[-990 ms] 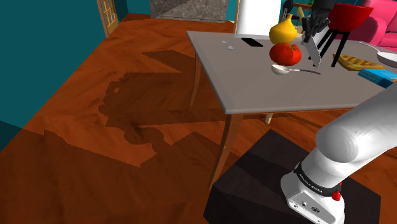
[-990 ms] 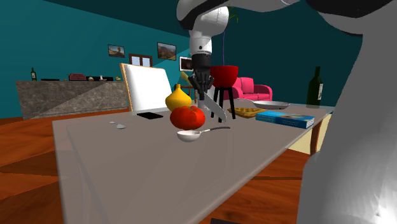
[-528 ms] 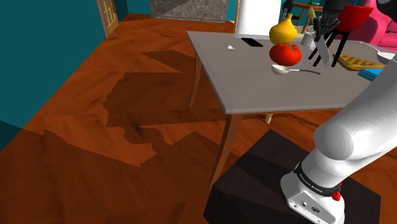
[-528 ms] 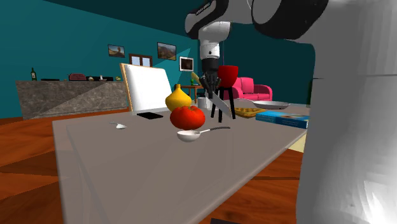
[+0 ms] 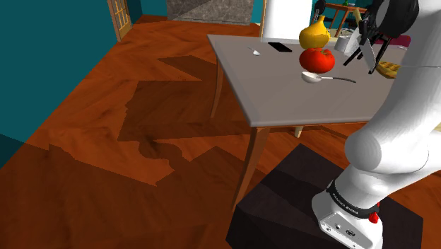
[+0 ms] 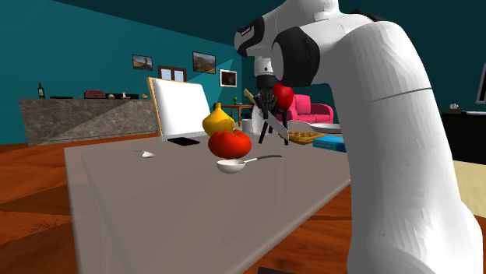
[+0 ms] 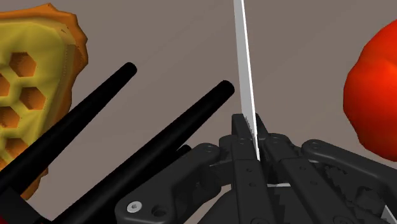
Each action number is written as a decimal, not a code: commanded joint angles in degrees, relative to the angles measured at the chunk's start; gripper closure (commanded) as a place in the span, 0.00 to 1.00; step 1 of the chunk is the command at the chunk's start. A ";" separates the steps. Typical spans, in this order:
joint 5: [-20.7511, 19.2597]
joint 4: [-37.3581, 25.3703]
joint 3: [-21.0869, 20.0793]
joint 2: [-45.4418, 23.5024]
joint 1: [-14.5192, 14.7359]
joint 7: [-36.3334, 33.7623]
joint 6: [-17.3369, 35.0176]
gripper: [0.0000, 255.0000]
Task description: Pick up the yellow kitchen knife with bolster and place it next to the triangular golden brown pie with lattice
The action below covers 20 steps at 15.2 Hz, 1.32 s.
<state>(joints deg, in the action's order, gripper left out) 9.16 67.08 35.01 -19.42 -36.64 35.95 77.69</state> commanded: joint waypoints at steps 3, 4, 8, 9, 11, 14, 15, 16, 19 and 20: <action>0.59 1.20 0.07 -1.35 -0.95 1.36 2.33 1.00; 0.38 2.53 0.07 -0.97 -0.63 1.30 3.31 1.00; -0.30 7.40 0.05 0.26 0.43 1.05 7.05 1.00; -0.43 8.52 0.04 0.51 0.64 1.00 7.94 1.00; -0.65 10.64 0.01 0.93 1.03 0.92 9.69 1.00; -0.88 13.61 -0.04 1.40 1.50 0.82 12.23 1.00; -0.94 14.54 -0.06 1.51 1.63 0.79 13.05 1.00; -0.98 15.44 -0.08 1.61 1.75 0.78 13.87 1.00; -1.05 18.01 -0.16 1.80 2.07 0.75 16.26 1.00; -1.07 18.48 -0.17 1.83 2.12 0.74 16.69 1.00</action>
<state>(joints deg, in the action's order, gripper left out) 7.97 85.22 34.87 -17.36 -34.47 36.61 93.84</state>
